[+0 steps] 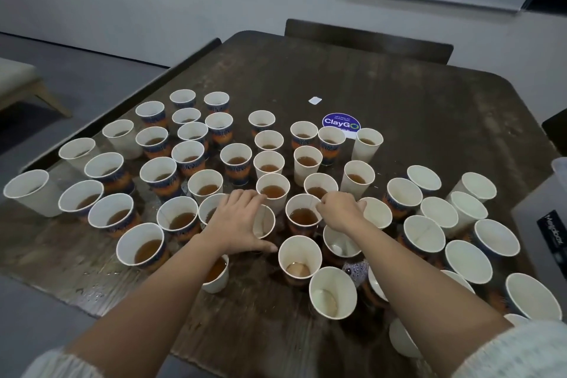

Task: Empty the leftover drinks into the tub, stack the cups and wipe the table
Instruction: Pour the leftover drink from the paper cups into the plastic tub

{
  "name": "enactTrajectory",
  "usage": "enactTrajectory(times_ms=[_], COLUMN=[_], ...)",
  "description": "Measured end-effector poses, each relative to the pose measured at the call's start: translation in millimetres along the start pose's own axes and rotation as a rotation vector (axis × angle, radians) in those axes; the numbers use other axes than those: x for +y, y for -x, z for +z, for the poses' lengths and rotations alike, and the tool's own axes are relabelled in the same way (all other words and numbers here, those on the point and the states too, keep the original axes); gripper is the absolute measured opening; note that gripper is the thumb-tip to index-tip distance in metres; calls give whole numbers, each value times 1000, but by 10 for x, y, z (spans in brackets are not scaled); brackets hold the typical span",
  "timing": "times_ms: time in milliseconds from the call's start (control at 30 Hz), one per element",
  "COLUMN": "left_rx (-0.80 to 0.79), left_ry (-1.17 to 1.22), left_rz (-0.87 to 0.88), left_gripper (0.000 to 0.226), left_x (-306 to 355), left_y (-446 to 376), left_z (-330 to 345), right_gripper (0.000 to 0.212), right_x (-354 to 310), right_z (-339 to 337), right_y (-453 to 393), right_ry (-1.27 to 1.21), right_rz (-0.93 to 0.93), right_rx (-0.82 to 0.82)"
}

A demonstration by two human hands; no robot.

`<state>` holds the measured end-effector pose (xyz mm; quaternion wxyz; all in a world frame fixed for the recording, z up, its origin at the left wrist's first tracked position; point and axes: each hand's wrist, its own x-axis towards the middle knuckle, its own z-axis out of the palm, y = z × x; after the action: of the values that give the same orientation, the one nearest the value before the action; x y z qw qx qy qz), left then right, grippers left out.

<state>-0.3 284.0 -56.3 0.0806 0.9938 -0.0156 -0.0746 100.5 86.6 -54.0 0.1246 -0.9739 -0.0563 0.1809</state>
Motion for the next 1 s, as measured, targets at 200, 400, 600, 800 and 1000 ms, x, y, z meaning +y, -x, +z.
enactTrajectory(times_ms=[200, 400, 600, 800, 1000], left_rx=[272, 311, 255, 255, 252], left_ry=[325, 659, 943, 1000, 1015], left_rz=[36, 79, 196, 282, 344], left_gripper=[120, 94, 81, 75, 69], left_x=[248, 716, 1590, 2544, 3339], left_y=[-82, -396, -758, -989, -1105], left_z=[-173, -357, -536, -638, -541], right_gripper=[29, 29, 34, 35, 68], right_x=[5, 122, 667, 1451, 2387], right_z=[-349, -946, -1509, -1891, -1985], right_y=[143, 374, 616, 870, 1042], right_ry=[-116, -274, -492, -665, -1086], right_rz=[-69, -94, -82, -54, 90], right_rx=[48, 172, 375, 520, 47])
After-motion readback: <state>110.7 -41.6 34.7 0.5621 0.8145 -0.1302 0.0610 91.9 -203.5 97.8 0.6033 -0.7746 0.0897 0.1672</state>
